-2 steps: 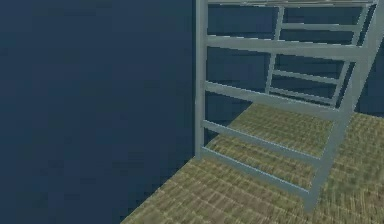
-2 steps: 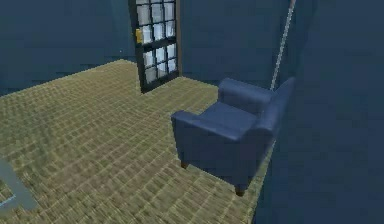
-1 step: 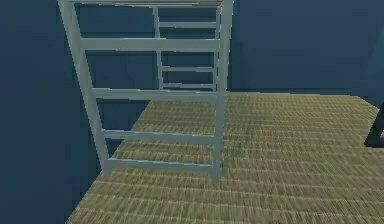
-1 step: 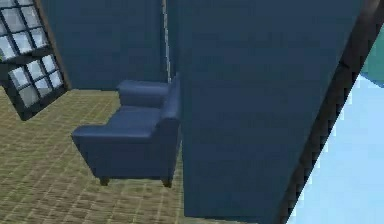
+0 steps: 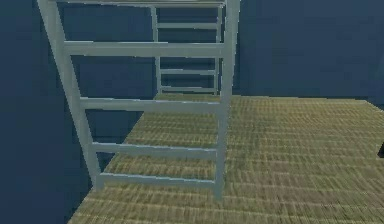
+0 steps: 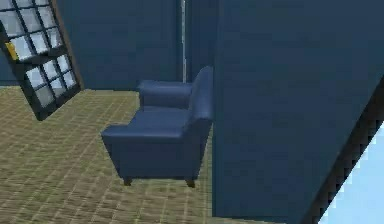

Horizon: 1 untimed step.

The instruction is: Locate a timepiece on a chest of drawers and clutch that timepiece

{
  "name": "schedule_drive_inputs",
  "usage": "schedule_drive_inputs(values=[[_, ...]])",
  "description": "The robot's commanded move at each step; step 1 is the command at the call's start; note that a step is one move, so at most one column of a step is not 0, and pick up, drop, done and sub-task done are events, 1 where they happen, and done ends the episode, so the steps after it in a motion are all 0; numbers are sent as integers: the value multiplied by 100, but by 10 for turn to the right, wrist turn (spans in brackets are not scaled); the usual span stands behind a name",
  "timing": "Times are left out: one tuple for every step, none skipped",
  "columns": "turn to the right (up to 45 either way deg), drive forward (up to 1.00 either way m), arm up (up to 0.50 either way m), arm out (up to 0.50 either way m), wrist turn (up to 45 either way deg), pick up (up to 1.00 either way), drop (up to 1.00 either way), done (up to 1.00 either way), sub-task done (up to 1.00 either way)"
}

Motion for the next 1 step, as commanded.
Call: schedule_drive_inputs(values=[[360, 0, 0, 0, 0, 0, 0, 0, 0]])
